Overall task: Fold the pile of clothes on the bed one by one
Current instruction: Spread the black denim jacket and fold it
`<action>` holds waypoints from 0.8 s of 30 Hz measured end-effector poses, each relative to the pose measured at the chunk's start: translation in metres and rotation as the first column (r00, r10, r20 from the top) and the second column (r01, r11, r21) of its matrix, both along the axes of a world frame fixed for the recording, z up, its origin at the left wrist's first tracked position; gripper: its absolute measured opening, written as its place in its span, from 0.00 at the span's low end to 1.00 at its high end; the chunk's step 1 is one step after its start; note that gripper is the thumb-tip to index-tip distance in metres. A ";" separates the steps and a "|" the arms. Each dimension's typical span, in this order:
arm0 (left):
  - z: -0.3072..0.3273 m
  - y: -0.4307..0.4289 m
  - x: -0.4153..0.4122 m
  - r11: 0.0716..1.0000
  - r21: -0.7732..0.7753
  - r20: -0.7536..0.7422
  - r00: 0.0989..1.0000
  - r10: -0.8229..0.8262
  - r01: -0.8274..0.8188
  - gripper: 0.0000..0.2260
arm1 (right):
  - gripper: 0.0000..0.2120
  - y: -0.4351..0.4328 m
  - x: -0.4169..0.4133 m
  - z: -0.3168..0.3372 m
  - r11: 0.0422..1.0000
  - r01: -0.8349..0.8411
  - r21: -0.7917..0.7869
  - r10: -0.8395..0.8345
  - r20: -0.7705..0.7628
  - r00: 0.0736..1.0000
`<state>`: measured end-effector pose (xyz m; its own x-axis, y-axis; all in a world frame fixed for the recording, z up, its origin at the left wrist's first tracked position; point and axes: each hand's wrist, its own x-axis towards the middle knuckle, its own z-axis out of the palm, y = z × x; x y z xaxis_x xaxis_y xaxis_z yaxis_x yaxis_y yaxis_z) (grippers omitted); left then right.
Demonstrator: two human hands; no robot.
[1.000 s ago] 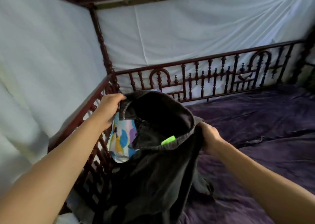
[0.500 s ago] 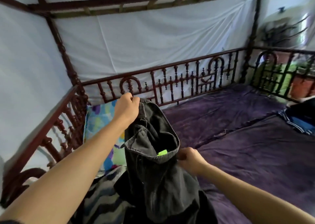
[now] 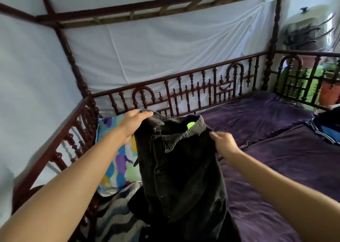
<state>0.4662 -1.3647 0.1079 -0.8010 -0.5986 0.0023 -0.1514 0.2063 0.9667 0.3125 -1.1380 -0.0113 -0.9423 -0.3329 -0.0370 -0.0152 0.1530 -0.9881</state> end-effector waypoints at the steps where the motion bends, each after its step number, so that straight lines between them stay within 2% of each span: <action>1: -0.001 -0.003 0.003 0.998 0.043 0.004 0.999 -0.050 0.049 0.09 | 0.17 0.002 -0.012 0.020 1.000 0.016 0.018 -0.015 -0.056 0.998; 3: -0.005 -0.009 0.005 0.993 0.028 0.021 0.993 -0.113 0.112 0.10 | 0.17 0.004 -0.033 0.056 0.998 -0.042 0.054 0.046 -0.064 0.997; 5: -0.010 -0.012 0.002 0.990 -0.083 0.085 0.991 -0.103 0.110 0.16 | 0.17 0.011 -0.040 0.080 0.970 -0.193 0.150 0.204 -0.064 0.977; 7: -0.017 -0.012 -0.002 0.969 -0.237 0.211 0.977 -0.018 0.069 0.25 | 0.15 0.020 -0.038 0.088 0.876 -0.353 0.330 0.404 -0.099 0.909; 8: -0.021 -0.011 -0.004 0.954 -0.295 0.279 0.960 0.025 0.061 0.23 | 0.12 0.024 -0.034 0.088 0.811 -0.408 0.419 0.487 -0.097 0.868; 9: -0.024 -0.009 -0.005 0.946 -0.319 0.336 0.941 0.050 0.063 0.16 | 0.12 0.026 -0.030 0.086 0.760 -0.431 0.486 0.539 -0.102 0.836; 10: -0.027 -0.008 -0.005 0.953 -0.296 0.379 0.924 0.048 0.072 0.11 | 0.13 0.026 -0.029 0.083 0.739 -0.431 0.518 0.566 -0.129 0.814; 12: -0.033 -0.013 -0.006 0.975 -0.196 0.388 0.921 -0.019 0.103 0.10 | 0.12 0.026 -0.035 0.079 0.787 -0.391 0.478 0.543 -0.233 0.807; 15: -0.036 -0.016 -0.009 0.981 -0.046 0.229 0.958 -0.174 0.189 0.14 | 0.08 0.028 -0.048 0.087 0.909 -0.295 0.296 0.386 -0.327 0.862; 16: -0.039 -0.013 -0.010 0.968 0.024 0.159 0.954 -0.252 0.252 0.14 | 0.06 0.029 -0.052 0.090 0.933 -0.271 0.235 0.337 -0.312 0.888; 18: -0.051 -0.002 -0.014 0.917 0.109 0.069 0.918 -0.391 0.383 0.17 | 0.11 0.030 -0.058 0.095 0.963 -0.250 0.098 0.266 -0.211 0.941; 21: -0.077 0.017 -0.023 0.890 0.101 0.156 0.877 -0.456 0.445 0.24 | 0.09 0.028 -0.055 0.101 0.943 -0.326 -0.061 0.323 -0.054 0.945; 24: -0.096 0.034 -0.032 0.830 0.007 0.397 0.760 -0.514 0.558 0.23 | 0.08 0.027 -0.048 0.109 0.911 -0.408 -0.065 0.404 -0.066 0.912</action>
